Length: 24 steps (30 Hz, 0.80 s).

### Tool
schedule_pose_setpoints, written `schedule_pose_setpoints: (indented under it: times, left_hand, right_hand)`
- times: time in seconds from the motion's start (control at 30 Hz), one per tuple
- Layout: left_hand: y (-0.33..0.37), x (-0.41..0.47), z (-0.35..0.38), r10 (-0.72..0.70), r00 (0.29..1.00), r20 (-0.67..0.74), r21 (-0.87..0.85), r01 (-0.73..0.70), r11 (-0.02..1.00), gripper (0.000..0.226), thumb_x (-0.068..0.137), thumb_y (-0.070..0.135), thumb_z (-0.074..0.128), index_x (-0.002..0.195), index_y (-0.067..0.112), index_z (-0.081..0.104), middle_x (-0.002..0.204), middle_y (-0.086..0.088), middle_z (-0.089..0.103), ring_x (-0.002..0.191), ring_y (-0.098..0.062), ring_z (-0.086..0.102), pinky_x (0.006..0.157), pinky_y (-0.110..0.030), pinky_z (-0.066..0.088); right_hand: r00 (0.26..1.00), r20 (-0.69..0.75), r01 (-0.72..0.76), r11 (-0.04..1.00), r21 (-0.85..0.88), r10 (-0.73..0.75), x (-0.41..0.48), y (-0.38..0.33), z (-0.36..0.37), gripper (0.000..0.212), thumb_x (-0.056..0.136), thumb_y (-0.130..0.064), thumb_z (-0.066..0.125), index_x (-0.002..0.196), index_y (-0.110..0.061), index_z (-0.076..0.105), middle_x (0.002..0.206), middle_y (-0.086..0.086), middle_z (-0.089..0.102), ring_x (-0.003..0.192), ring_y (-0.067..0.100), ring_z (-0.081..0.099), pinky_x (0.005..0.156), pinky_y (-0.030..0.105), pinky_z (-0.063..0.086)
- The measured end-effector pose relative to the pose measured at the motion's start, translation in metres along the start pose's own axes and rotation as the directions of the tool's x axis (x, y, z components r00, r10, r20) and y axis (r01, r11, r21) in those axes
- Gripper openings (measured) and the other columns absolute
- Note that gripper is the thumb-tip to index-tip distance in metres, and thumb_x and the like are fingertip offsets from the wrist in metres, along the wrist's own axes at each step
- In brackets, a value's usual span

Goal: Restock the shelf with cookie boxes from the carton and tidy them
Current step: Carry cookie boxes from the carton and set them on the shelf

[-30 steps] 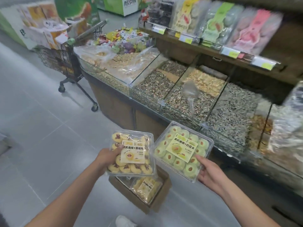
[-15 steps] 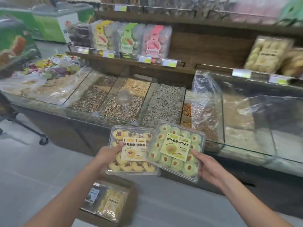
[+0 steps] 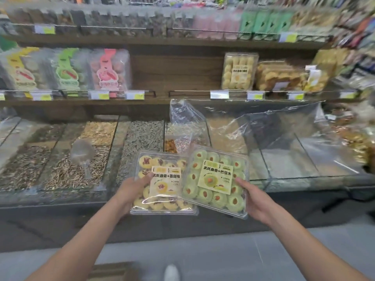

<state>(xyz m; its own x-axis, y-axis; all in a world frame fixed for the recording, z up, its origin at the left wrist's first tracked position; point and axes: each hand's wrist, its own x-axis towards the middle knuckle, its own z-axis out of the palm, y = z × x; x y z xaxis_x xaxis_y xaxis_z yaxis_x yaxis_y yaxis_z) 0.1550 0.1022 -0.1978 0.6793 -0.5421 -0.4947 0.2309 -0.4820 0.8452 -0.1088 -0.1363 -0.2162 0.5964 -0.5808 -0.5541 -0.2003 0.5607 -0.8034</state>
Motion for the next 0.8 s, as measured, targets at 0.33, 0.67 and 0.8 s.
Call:
schedule_pose_setpoints:
  times: [0.33, 0.67, 0.8]
  left_hand:
    - [0.081, 0.120, 0.054, 0.152, 0.980, 0.130, 0.082, -0.164, 0.983, 0.062, 0.094, 0.058, 0.065, 0.136, 0.013, 0.059, 0.148, -0.008, 0.060, 0.142, -0.036, 0.053, 0.119, -0.055, 0.038]
    - [0.176, 0.209, 0.117, 0.130, 0.966, 0.223, 0.047, -0.144, 0.988, 0.089, 0.088, 0.053, 0.075, 0.155, 0.005, 0.041, 0.155, -0.016, 0.053, 0.145, -0.039, 0.047, 0.120, -0.052, 0.036]
    - [0.211, 0.243, 0.148, 0.142, 0.952, 0.270, 0.035, -0.157, 0.987, 0.091, 0.066, 0.068, 0.089, 0.134, 0.016, 0.060, 0.140, -0.015, 0.065, 0.136, -0.039, 0.057, 0.121, -0.056, 0.039]
  right_hand:
    - [0.955, -0.271, 0.091, 0.988, -0.129, -0.123, 0.067, -0.075, -0.022, 0.074, 0.068, -0.062, 0.084, 0.124, -0.015, 0.071, 0.106, 0.008, 0.080, 0.092, 0.030, 0.076, 0.089, 0.051, 0.059]
    - [0.912, -0.373, 0.149, 0.986, -0.080, -0.168, 0.116, -0.161, -0.068, 0.037, 0.093, -0.048, 0.068, 0.103, -0.012, 0.070, 0.075, 0.001, 0.075, 0.050, 0.010, 0.065, 0.062, 0.031, 0.049]
    - [0.910, -0.387, 0.142, 0.989, -0.045, -0.148, 0.142, -0.198, -0.100, 0.046, 0.090, -0.047, 0.072, 0.110, -0.006, 0.073, 0.078, 0.004, 0.080, 0.052, 0.014, 0.072, 0.056, 0.028, 0.055]
